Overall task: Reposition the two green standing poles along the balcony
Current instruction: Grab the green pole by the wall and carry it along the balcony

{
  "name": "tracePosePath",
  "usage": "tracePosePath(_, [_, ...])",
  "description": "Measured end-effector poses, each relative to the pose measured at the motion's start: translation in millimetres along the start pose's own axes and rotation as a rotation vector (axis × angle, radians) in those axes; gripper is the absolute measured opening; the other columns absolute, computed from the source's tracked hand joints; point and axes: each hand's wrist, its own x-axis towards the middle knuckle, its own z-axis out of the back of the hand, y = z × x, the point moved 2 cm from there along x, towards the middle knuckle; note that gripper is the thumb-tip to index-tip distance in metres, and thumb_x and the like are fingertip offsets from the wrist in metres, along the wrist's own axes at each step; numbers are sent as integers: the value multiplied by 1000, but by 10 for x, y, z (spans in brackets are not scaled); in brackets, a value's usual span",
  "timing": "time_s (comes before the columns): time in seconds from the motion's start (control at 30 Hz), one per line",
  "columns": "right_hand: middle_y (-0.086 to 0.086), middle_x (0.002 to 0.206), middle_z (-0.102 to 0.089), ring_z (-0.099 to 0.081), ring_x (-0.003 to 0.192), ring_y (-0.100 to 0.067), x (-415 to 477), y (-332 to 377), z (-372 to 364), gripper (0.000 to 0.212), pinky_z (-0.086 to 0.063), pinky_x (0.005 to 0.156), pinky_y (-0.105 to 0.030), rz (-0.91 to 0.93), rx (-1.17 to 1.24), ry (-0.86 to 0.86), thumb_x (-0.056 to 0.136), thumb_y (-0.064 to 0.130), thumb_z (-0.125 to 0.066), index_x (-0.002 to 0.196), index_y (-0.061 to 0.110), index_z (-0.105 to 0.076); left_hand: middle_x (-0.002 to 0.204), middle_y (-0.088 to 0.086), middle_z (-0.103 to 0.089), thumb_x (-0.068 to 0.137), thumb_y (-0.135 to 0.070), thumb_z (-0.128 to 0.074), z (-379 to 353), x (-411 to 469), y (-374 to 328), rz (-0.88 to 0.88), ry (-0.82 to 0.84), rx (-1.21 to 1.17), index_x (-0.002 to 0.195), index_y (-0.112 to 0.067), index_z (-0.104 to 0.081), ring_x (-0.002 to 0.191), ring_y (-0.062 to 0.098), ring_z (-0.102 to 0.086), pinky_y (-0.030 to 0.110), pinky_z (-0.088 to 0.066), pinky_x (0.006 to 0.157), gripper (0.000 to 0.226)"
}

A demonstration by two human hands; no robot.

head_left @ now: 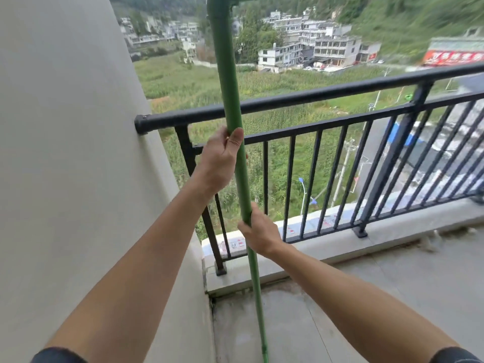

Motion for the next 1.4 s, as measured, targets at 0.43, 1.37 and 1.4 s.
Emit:
tracePosePath(0.43, [0,66,-55,-54,58,-21,-716,-1120,1573,12,-45,56,-36,-268,-9,-315,90,25,-55,97,23,-45,90,7,-61,95,-34,-46,-1858,187,-680,-151,328,-86,94,-25,-50,96,36,-65,54,-54,86,10])
tracePosePath(1.37, [0,80,-70,-66,79,-27,-1873,-3274,4611,28,-52,71,-37,-804,22,-866,67,34,-58,89,29,-42,83,5,-65,93,-24,-54,-5903,664,-2040,-485,967,-326,104,-6,-50,88,31,-70,44,-58,80,22])
tracePosePath(1.4, [-2,83,-72,-67,80,-28,-1881,-3366,4708,26,-54,72,-38,-835,20,-895,66,33,-57,88,29,-44,84,3,-66,93,-25,-55,-6050,701,-2082,-507,994,-321,102,-8,-50,87,28,-70,42,-58,79,20])
